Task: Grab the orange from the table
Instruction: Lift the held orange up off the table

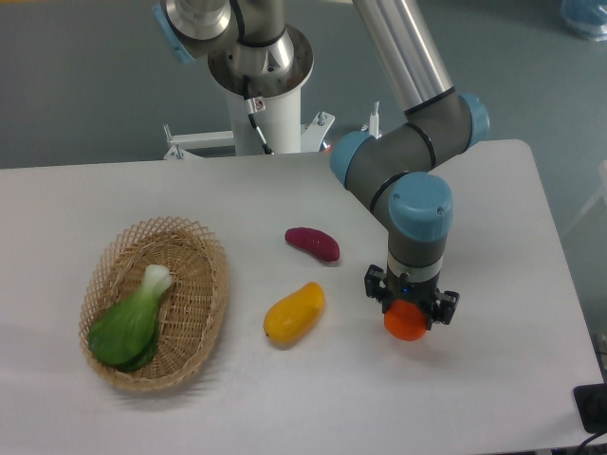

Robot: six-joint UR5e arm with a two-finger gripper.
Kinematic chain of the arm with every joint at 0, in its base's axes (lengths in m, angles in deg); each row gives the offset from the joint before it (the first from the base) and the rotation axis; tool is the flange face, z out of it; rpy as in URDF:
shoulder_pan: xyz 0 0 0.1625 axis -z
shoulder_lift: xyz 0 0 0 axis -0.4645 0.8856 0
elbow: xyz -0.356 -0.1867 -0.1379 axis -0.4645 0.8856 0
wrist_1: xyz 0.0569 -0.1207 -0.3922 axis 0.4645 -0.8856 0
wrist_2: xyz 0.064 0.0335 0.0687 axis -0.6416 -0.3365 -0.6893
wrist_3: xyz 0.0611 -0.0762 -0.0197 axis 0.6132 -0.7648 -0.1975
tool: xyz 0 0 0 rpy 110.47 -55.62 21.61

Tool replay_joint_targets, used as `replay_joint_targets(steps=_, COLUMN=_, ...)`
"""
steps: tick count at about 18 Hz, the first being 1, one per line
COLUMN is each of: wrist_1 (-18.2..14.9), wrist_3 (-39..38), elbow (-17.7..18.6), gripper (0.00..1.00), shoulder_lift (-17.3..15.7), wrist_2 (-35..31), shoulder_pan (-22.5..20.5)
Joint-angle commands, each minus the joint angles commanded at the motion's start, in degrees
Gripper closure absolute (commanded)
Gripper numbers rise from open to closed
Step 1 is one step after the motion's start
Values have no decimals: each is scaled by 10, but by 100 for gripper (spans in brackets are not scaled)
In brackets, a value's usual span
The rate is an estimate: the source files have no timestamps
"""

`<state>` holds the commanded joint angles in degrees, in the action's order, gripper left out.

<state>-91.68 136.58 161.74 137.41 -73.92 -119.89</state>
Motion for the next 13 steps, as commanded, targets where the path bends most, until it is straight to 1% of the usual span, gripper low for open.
replay_joint_targets(steps=3, wrist_1=-3, wrist_3=7, elbow=-12, gripper=28, shoulder_lift=-2, wrist_2=4, shoulder_pan=-4)
replay_joint_targets(steps=5, wrist_1=-25, wrist_3=13, elbow=-21, gripper=28, shoulder_lift=-1, wrist_2=-1, shoulder_pan=-4)
replay_joint_targets(steps=6, wrist_1=-27, wrist_3=18, elbow=-25, gripper=28, shoulder_lift=0, wrist_2=-4, shoulder_pan=-4)
replay_joint_targets(steps=9, wrist_1=-26, wrist_3=26, elbow=-28, gripper=28, shoulder_lift=5, wrist_2=-31, shoulder_pan=-5)
replay_joint_targets(steps=13, wrist_1=-28, wrist_3=35, elbow=-43, gripper=28, shoulder_lift=17, wrist_2=-33, shoulder_pan=-15)
